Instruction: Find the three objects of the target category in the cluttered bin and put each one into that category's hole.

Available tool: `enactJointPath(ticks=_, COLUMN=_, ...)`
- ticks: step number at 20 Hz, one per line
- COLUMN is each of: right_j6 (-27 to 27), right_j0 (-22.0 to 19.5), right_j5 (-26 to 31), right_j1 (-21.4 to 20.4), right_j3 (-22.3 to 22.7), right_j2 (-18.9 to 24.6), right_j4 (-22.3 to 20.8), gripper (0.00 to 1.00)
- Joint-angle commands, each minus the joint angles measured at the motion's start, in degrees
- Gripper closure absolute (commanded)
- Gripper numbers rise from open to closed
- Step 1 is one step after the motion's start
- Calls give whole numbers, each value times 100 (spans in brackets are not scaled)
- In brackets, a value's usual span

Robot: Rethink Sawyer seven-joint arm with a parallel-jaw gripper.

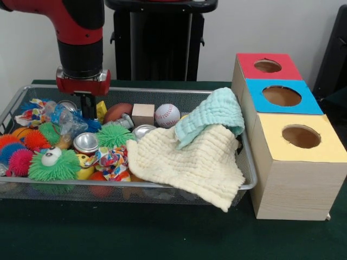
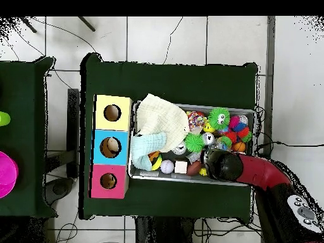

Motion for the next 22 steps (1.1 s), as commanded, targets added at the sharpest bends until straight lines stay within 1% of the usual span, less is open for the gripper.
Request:
enactJointPath(ticks=1, right_j6=838, right_j0=62, right_j5=-197, right_j1=148, right_j3=40, right_j2=96, right_j4=242, gripper=100)
enactJointPath(ticks=4, right_j6=721, right_j0=53, right_j5=-23, right_j1=144, right_j3=-97, right_j2=181, right_j4=288, gripper=100)
enactJointPath(ticks=6, right_j6=753, right_j0=69, right_j5=97, right_j1=-119, right_j3=69, right_j2=225, right_j4=406, gripper=100)
enactJointPath(ticks=9, right_j6=789, right_j0=140, right_j5=629, right_j1=-878, right_j3=507, right_j2=360, right_j4=812, gripper=100)
enactJointPath(ticks=12, right_j6=668, right_j0=216, right_j5=913, right_j1=-1279, right_j3=621, right_j2=525, right_j4=1115, gripper=100)
enactJointPath(ticks=14, right_j6=661, right_j0=362, right_j5=1273, right_j1=-1456, right_j3=543, right_j2=520, right_j4=1341, gripper=100)
enactJointPath(ticks=17, right_j6=714, right_j0=578, right_j5=1678, right_j1=-1561, right_j3=333, right_j2=467, right_j4=1600, gripper=100)
enactJointPath(ticks=18, right_j6=708, right_j0=619, right_j5=1711, right_j1=-1553, right_j3=269, right_j2=477, right_j4=1664, gripper=100)
enactJointPath(ticks=20, right_j6=735, right_j0=718, right_j5=1704, right_j1=-1507, right_j3=152, right_j2=466, right_j4=1780, gripper=100)
enactJointPath(ticks=22, right_j6=789, right_j0=818, right_j5=1499, right_j1=-1402, right_j3=51, right_j2=455, right_j4=1850, gripper=100)
